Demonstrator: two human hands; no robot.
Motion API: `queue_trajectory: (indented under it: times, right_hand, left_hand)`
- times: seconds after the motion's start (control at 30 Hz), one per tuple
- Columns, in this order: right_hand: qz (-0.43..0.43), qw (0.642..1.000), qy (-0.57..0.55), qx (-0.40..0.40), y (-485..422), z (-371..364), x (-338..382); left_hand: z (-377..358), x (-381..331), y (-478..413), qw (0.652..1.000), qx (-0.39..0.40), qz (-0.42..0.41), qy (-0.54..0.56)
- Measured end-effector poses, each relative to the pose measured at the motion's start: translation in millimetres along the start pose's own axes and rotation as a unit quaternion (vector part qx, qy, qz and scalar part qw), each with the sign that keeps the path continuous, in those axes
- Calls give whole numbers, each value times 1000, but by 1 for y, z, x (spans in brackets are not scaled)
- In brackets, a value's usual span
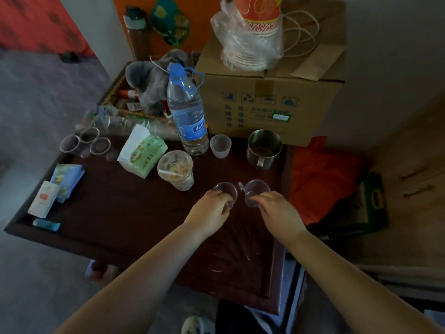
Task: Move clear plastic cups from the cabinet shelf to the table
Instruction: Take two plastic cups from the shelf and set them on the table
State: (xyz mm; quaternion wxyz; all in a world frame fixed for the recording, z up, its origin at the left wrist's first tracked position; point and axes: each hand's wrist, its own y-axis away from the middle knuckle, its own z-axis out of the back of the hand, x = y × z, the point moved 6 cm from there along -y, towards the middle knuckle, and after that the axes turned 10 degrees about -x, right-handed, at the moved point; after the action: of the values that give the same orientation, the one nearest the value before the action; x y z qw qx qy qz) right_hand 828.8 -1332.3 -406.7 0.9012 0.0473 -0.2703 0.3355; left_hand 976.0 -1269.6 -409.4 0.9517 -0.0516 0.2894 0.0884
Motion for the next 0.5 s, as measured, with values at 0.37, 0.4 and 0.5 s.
queue_trajectory:
  times: [0.37, 0.4, 0.5]
  right_hand:
    - [22, 999, 9, 22, -15, -35, -24]
    - [23, 999, 9, 21, -15, -37, -25]
    - [23, 1000, 9, 18, -15, -39, -27]
  left_hand:
    - [-28, 26, -22, 999, 3, 50, 5]
    - [-29, 27, -23, 999, 0, 50, 6]
    - [-32, 28, -25, 999, -13, 51, 4]
